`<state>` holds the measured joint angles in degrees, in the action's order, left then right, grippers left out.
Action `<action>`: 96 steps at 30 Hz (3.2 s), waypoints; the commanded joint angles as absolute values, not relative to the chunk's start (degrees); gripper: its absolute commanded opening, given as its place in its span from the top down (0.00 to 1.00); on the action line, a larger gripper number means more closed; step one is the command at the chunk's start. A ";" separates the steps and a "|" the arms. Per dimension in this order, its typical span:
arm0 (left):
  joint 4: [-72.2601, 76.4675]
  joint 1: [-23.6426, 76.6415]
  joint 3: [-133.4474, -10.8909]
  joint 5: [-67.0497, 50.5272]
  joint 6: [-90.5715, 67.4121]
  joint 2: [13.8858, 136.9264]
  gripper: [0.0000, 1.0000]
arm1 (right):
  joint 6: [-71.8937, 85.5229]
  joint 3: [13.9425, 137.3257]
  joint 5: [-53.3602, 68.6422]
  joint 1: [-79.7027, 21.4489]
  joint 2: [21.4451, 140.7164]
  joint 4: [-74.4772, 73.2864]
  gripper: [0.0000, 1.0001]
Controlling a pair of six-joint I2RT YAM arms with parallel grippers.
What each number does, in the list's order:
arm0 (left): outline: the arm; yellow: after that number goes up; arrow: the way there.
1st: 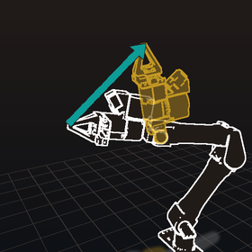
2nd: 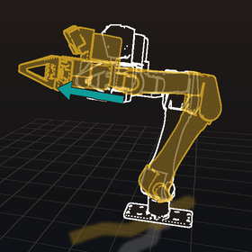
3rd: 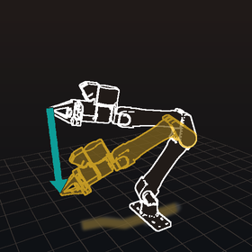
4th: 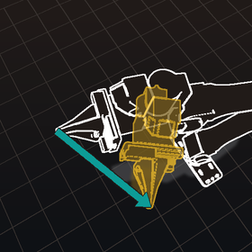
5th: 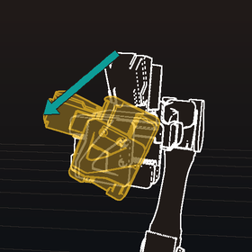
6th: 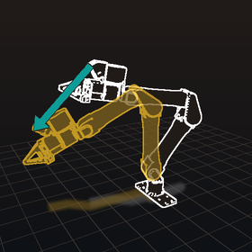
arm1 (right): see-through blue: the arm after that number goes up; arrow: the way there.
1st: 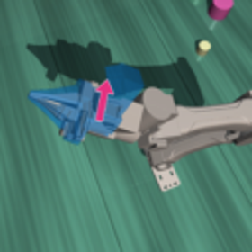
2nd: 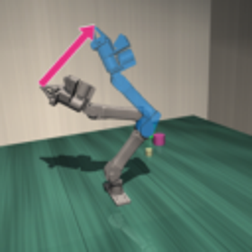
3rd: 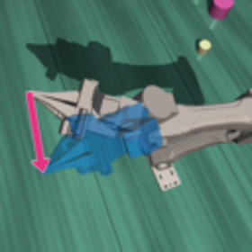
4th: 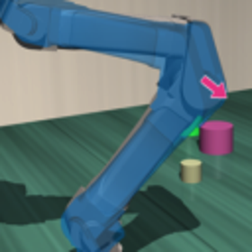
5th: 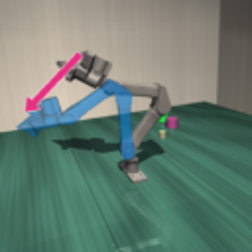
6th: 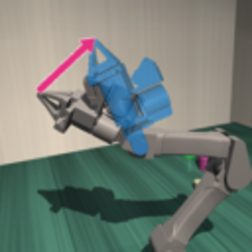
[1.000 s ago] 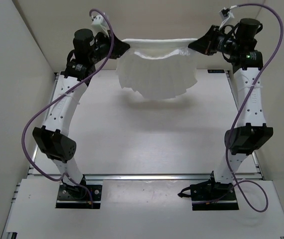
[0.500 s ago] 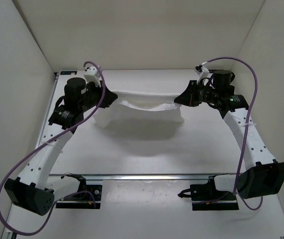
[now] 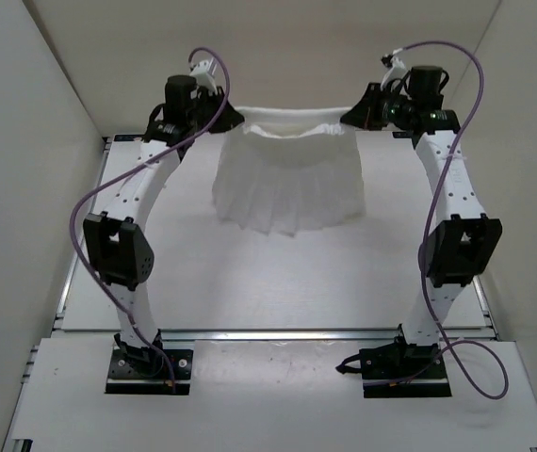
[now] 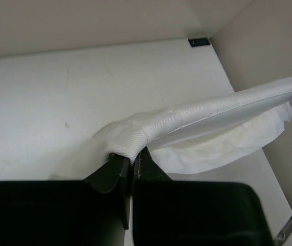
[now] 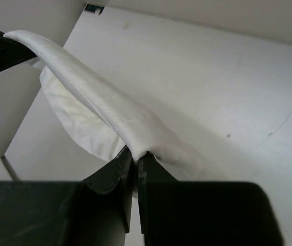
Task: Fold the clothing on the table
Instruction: Flatten the skirt out, then fold the skirt
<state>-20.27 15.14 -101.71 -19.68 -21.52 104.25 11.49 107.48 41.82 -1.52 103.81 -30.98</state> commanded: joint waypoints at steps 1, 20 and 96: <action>-23.55 10.11 -123.08 -12.40 -19.69 107.39 1.00 | 8.26 128.17 34.46 2.02 106.86 -31.28 1.00; -25.99 20.21 -54.51 -6.15 -18.80 58.04 1.00 | 12.13 48.89 32.69 -8.33 56.99 -28.20 1.00; -39.73 18.29 -57.97 -14.59 -21.28 72.14 1.00 | 22.50 39.52 39.97 -5.73 59.22 -24.00 0.99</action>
<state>-41.32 21.91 -50.02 -23.49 -25.93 67.35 25.10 32.80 43.68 -10.37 54.78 -27.90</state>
